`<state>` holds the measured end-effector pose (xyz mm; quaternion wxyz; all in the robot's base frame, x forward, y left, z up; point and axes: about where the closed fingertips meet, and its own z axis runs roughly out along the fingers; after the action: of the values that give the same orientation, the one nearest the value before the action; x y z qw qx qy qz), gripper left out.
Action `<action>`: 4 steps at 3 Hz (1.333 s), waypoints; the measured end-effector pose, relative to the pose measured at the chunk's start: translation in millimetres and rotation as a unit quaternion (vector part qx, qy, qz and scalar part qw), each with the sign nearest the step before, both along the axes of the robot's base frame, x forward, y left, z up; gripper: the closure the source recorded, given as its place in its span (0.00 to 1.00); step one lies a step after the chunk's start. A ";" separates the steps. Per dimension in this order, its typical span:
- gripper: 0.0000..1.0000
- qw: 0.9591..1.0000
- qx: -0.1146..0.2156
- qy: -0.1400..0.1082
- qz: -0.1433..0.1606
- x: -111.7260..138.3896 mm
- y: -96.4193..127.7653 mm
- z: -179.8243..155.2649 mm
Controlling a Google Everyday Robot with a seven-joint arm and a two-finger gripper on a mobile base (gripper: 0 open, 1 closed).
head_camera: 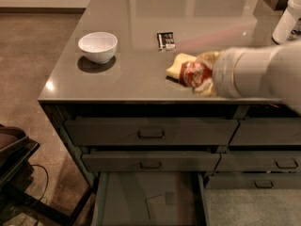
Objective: Pick coke can from bottom drawer and place on counter
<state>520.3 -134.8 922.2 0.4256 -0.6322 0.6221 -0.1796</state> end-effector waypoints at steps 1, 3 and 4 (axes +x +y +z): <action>1.00 1.000 -0.017 -0.006 -0.011 39.8 -19.9 18.7; 1.00 1.000 0.012 0.000 -0.018 73.3 -31.5 -0.9; 1.00 0.999 0.025 0.014 -0.036 74.4 -43.1 -20.1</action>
Offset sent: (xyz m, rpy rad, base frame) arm 0.0944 -0.0370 0.0022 0.0459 -0.0151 -0.0283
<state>594.7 -177.9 902.1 0.4255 -0.6007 0.6551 -0.1701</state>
